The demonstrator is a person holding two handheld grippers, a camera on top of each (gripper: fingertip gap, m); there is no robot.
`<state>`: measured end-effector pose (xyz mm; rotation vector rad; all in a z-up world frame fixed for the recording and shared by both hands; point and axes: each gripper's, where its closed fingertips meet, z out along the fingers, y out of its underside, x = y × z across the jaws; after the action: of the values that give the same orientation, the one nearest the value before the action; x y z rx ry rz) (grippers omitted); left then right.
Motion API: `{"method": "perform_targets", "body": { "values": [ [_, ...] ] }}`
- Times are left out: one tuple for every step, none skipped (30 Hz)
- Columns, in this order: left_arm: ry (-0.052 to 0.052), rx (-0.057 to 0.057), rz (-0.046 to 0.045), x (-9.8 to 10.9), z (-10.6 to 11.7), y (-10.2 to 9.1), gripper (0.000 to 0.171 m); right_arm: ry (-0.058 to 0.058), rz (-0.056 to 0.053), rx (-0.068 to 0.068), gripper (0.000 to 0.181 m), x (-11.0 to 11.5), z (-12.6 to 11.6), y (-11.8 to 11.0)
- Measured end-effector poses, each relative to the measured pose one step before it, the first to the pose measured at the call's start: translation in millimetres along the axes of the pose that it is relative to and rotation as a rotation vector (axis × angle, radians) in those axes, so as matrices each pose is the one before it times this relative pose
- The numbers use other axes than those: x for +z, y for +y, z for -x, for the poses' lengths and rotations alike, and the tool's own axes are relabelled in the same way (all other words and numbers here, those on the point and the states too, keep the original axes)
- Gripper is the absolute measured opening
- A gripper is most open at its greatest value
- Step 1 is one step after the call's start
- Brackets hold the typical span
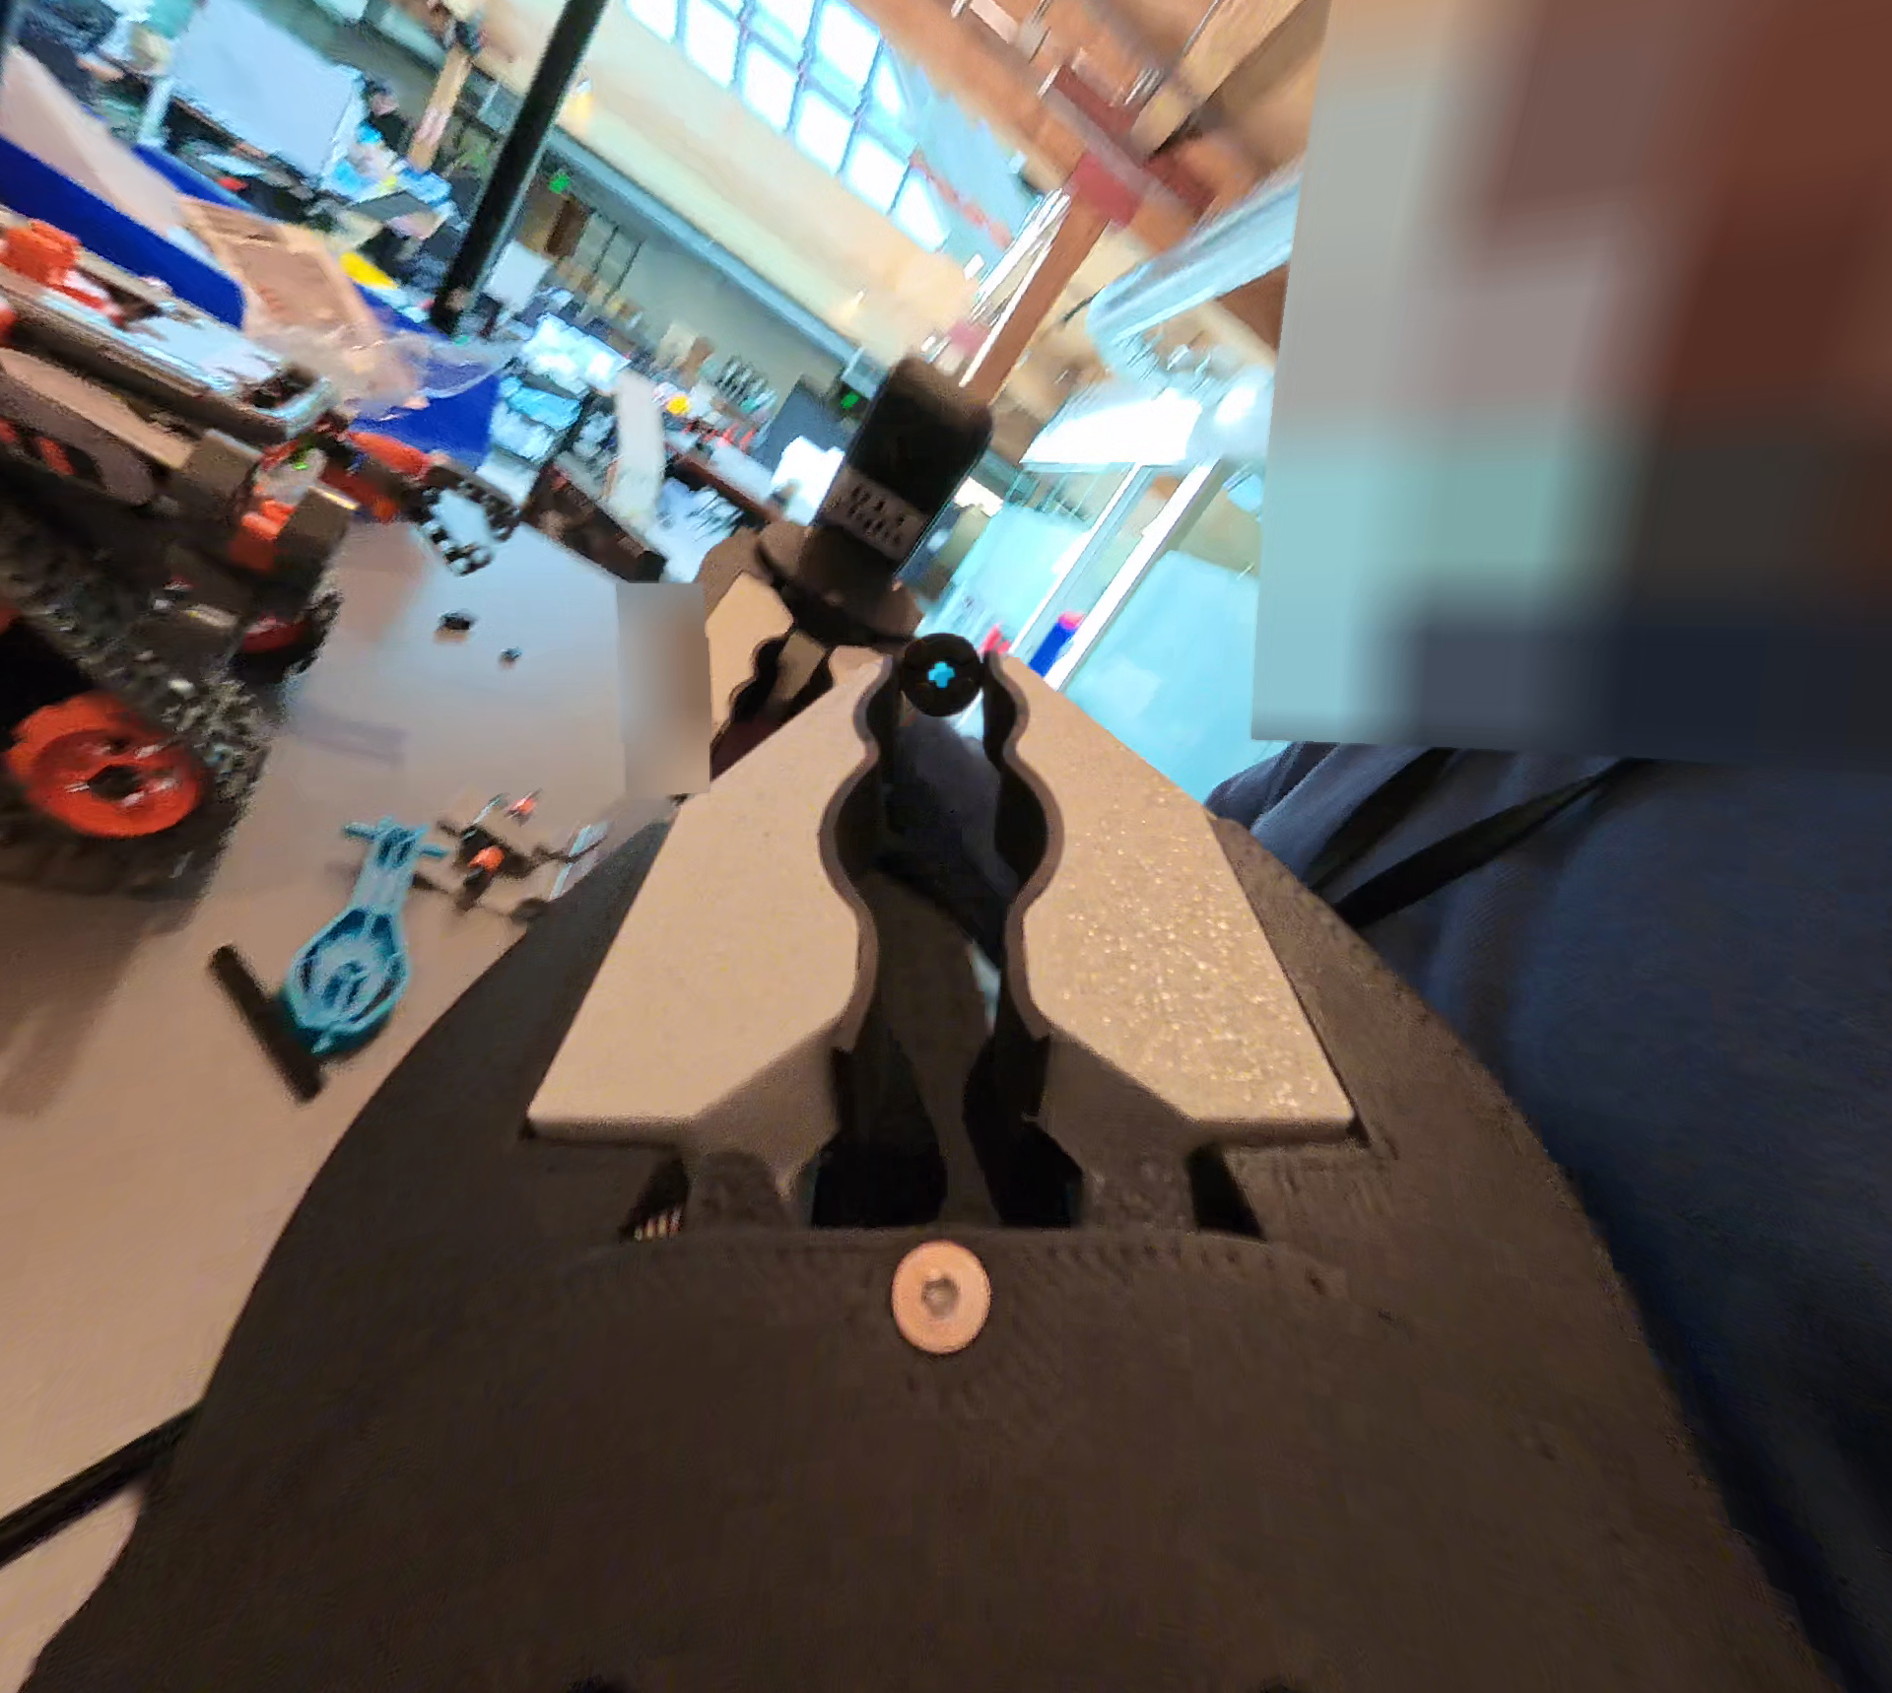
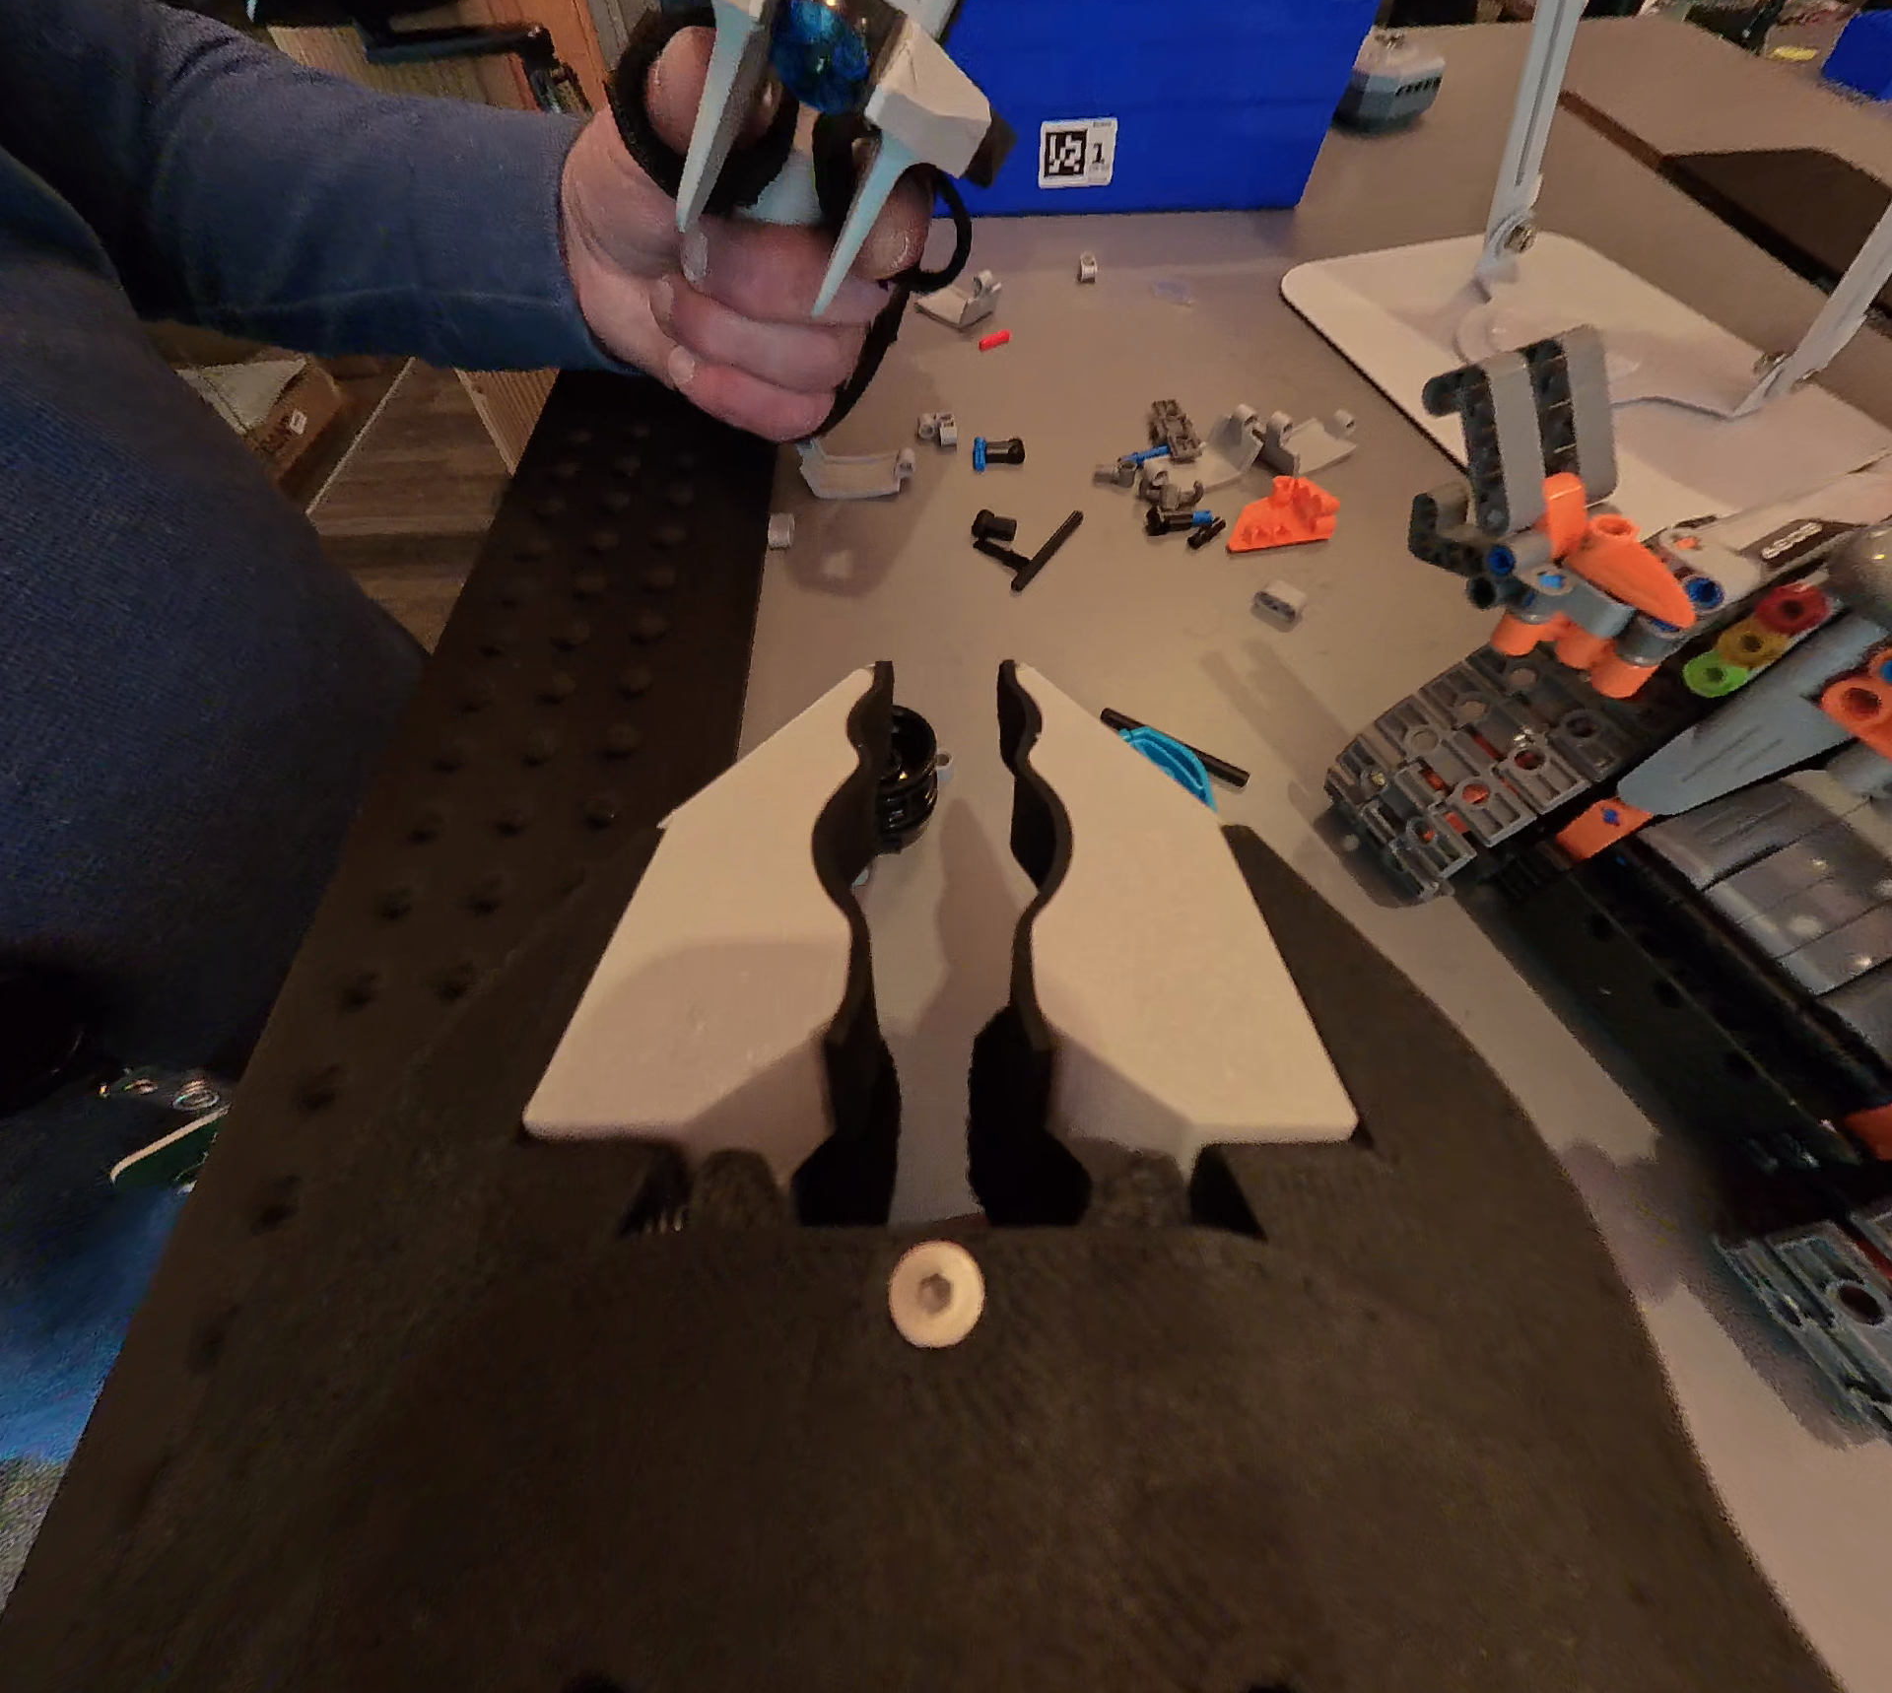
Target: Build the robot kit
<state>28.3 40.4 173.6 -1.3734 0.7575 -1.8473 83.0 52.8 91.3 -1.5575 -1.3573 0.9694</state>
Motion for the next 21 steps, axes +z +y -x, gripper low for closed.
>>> {"method": "perform_targets", "body": {
  "values": [
    [0.0308,-0.0375,-0.03734,-0.35,-0.96,-4.14,0.013,0.0052,-0.0107,-0.0029,0.018,-0.78,-0.54,-1.99],
    [0.0266,-0.0321,-0.02834,-0.15,-0.66,-2.69,0.013,-0.0001,-0.0083,-0.0004,0.018,-0.75,0.07,-1.53],
    [0.0229,-0.0253,-0.01363,0.32,-0.71,-0.59,0.013,-0.0029,-0.0052,0.0002,0.017,-0.53,0.44,-0.84],
    [0.0023,-0.0082,-0.00103,0.47,1.05,0.96,0.013,0.002,-0.0025,-0.0022,0.017,-0.43,-0.19,-0.44],
    [-0.0017,0.0049,0.00259,0.62,0.38,0.82,0.013,0.004,-0.0027,-0.0024,0.017,-0.68,-0.62,-0.39],
    [0.0067,0.0009,0.00148,0.62,-1.15,-0.17,0.013,-0.0007,-0.005,0.0019,0.016,-0.84,-0.22,-0.62],
    [0.0024,-0.0012,-0.00112,0.54,-0.53,-0.94,0.013,-0.0011,-0.0034,0.0034,0.016,-0.59,-0.21,-0.31],
    [-0.0095,0.0058,0.00169,0.54,0.8,-0.74,0.013,0.0036,-0.0017,-0.0017,0.016,-0.37,-0.78,-0.18],
    [-0.0075,0.0139,0.00455,0.34,0.13,-0.54,0.013,0.0049,-0.0038,-0.0041,0.016,-0.3,-0.52,-0.76],
    [-0.0153,0.0177,0.00723,0.45,0.88,-0.36,0.013,0.0028,-0.0056,-0.0011,0.017,-0.28,-0.2,-1.4],
    [-0.015,0.013,0.00358,0.47,0.98,-1.1,0.013,0.0089,-0.0073,-0.0067,0.018,-0.06,-0.41,-2.19],
    [-0.0043,-0.0015,-0.00928,0.55,0.15,-2.69,0.013,0.0245,-0.014,-0.0247,0.021,0.18,-0.86,-5.03],
    [0.0071,-0.0129,-0.02069,0.86,-0.74,-3.53,0.013,0.0289,-0.0228,-0.0425,0.026,0.42,0.57,-8.68],
    [0.0028,-0.0169,-0.02059,1.71,0.57,-2.54,0.013,0.0405,-0.0302,-0.0614,0.027,0.8,0.62,-11.95],
    [-0.0029,-0.0148,-0.01584,2.5,1.71,-0.76,0.013,0.0478,-0.0227,-0.0663,0.027,1.71,0.1,-11.91],
    [0.0023,-0.016,-0.00851,3.3,1.49,1.06,0.013,0.0333,-0.0201,-0.0609,0.027,2.29,2.25,-11.82],
    [0.0158,-0.0245,-0.007,4.04,0.1,2.23,0.013,0.0341,-0.0257,-0.0547,0.028,2.36,1.94,-11.77],
    [0.0146,-0.0333,-0.00366,4.37,1.05,3.77,0.013,0.0318,-0.0214,-0.0413,0.029,2.45,1.07,-9.38],
    [0.0053,-0.029,0.00399,4.17,2.53,4.81,0.013,0.017,-0.0157,-0.0283,0.029,2.26,1.71,-6.76],
    [0.0114,-0.0209,0.00598,3.54,1.33,4.77,0.013,0.0195,-0.0156,-0.0248,0.027,1.4,0.5,-5.72],
    [0.02,-0.0196,-0.00412,2.33,-0.53,2.4,0.013,0.0239,-0.0066,-0.0172,0.024,0.72,-1.56,-2.97]
  ]
}}
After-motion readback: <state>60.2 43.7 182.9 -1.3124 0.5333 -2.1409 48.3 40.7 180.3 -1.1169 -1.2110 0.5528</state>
